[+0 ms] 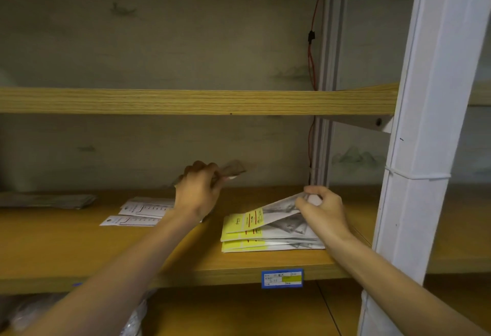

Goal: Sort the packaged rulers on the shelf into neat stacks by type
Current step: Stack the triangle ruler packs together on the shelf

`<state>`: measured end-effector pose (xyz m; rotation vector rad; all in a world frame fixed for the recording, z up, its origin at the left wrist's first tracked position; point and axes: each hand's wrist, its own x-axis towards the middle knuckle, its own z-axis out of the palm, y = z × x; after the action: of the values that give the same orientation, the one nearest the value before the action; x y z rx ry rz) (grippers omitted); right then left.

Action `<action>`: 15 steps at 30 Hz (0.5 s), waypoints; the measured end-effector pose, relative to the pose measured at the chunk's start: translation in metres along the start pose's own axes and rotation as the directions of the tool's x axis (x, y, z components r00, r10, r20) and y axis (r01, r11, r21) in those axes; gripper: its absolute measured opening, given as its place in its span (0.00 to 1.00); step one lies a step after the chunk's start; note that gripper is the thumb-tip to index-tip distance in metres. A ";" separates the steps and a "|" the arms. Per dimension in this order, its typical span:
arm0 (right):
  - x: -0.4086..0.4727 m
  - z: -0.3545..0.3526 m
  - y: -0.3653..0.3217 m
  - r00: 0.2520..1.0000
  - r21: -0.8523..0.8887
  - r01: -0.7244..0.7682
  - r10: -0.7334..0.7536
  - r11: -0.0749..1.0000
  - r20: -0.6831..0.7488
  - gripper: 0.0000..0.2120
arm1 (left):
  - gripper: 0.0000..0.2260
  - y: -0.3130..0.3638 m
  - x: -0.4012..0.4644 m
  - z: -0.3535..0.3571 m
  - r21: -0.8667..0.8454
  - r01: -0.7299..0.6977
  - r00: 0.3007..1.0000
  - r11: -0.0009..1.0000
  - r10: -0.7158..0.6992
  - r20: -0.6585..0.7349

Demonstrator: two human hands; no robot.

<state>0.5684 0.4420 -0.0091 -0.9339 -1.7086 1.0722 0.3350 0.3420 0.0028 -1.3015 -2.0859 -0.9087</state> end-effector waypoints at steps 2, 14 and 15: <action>-0.004 -0.002 0.000 0.997 -0.145 0.079 -0.075 0.986 0.033 0.15 | 0.09 0.003 -0.001 0.000 -0.012 -0.012 1.000 1.000 0.012 0.009; -0.012 -0.011 0.008 0.981 -0.566 0.186 -0.119 0.803 0.154 0.20 | 0.09 0.011 -0.005 -0.005 -0.056 -0.055 0.998 0.997 0.055 0.012; -0.012 -0.012 0.009 0.979 -0.577 0.191 -0.114 0.794 0.168 0.20 | 0.09 0.011 -0.005 -0.006 -0.061 -0.059 0.998 0.996 0.060 0.011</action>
<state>0.5845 0.4370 -0.0178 -1.0948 -2.2451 0.4857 0.3476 0.3383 0.0059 -1.3962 -2.0330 -0.9462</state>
